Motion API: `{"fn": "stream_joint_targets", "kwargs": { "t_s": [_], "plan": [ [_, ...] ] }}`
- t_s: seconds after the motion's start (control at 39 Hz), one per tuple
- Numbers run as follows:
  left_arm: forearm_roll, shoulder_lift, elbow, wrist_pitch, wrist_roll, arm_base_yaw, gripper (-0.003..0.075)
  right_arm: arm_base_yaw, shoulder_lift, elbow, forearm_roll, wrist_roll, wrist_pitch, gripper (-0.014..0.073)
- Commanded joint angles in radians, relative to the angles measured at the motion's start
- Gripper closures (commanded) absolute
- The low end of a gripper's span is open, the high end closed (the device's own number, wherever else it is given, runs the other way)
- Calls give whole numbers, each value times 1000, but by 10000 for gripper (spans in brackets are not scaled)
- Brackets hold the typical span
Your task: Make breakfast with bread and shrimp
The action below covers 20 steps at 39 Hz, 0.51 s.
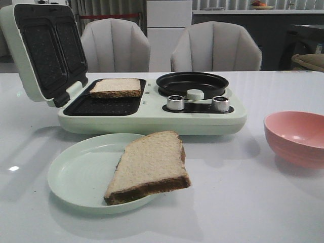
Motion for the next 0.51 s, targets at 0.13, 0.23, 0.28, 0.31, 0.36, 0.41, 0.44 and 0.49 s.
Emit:
{"fn": "stream_joint_targets", "kwargs": {
  "t_s": [0.13,0.23,0.28,0.31,0.36,0.41,0.44,0.49],
  "plan": [
    [-17,13,-24,-79,-2,-9,95,0,176,-111,-6,-1,48,459],
    [-17,13,-24,-79,-2,-9,95,0,212,-111,-5,-1,34,459],
    [-17,13,-24,-79,-2,-9,95,0,225,-111,-5,-1,31,459],
    [-17,13,-24,-79,-2,-9,95,0,233,-111,-5,-1,29,459],
    [-17,13,-24,-79,-2,-9,95,0,243,-111,1,-1,31,456],
    [-17,13,-24,-79,-2,-9,95,0,253,-111,9,-1,41,455],
    [-17,13,-24,-79,-2,-9,95,0,257,-113,9,-1,47,453],
    [-17,13,-24,-79,-2,-9,95,0,272,-116,9,-1,59,428]
  ]
}}
